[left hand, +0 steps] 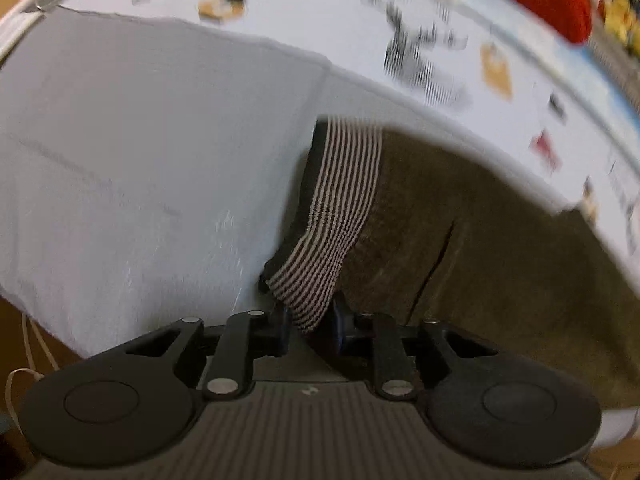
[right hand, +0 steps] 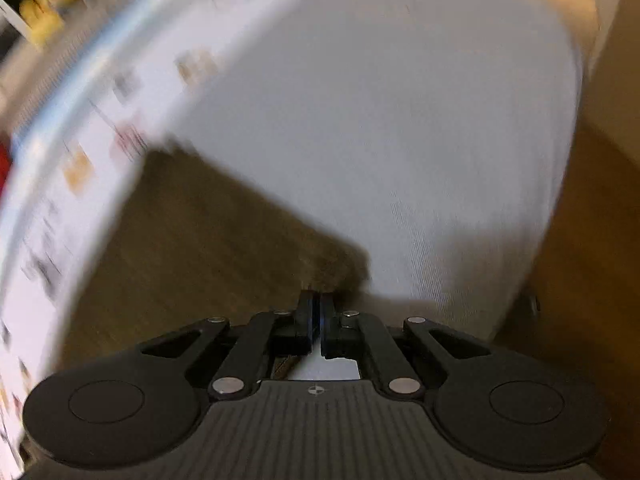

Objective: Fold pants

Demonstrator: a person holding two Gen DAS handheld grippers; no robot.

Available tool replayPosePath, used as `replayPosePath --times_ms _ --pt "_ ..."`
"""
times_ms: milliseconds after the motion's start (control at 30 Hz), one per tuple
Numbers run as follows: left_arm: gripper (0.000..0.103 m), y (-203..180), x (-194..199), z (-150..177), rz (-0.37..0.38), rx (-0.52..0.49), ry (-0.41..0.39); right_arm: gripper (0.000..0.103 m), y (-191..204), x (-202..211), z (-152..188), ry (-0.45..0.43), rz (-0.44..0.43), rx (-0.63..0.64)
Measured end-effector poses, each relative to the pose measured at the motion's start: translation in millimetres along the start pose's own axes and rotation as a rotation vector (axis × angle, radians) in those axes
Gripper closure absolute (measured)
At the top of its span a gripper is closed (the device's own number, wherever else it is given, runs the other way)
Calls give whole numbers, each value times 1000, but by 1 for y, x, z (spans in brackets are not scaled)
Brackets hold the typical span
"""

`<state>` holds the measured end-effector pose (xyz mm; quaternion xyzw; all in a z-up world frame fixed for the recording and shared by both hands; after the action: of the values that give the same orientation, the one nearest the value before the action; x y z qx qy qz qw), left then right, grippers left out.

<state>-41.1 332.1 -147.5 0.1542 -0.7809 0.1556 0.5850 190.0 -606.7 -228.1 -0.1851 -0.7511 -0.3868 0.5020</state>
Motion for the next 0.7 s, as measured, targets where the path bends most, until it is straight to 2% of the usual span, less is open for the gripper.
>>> replayPosePath --times_ms 33,100,200,267,333,400,467,500,567,600,633,700 --pt "60 1 0 -1 -18 -10 0 95 -1 -1 -1 -1 5 4" --pt "52 6 11 -8 -49 6 -51 93 3 10 -7 -49 -14 8" --pt "53 6 38 -23 -82 11 -192 91 10 36 -18 -172 -25 43" --pt "54 -9 49 -32 -95 -58 -260 88 19 47 -25 -229 -84 78" --pt "56 -28 52 -38 -52 -122 -299 88 32 50 -23 -246 -148 132" --pt "56 -46 48 -39 15 -172 -288 88 36 33 -20 -203 -133 182" --pt "56 -60 30 -35 67 -214 -217 89 19 -2 -12 -86 18 186" --pt "56 -65 16 -28 66 -239 -147 90 10 -11 -10 -56 55 168" --pt "58 -65 -14 -10 -12 -310 16 90 15 -3 -18 -89 54 133" --pt "60 -69 -16 -8 -34 -345 33 89 19 4 -21 -124 68 132" --pt "60 -71 -13 -11 -33 -349 17 86 28 14 -24 -172 62 127" --pt "60 -71 0 -21 -7 -290 -47 85 55 31 -20 -219 -48 140"
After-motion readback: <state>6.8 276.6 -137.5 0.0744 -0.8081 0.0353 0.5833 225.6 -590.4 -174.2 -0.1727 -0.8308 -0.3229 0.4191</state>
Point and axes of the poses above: each gripper's, at about its wrist camera, not at the fingertips, and x roughly against the way its jaws point, y to its left, z to its underside, the point moved 9 cm from there along -x, roughly the way its jaws point, and after that the axes turned 12 degrees about -x, right-handed, at the moved point
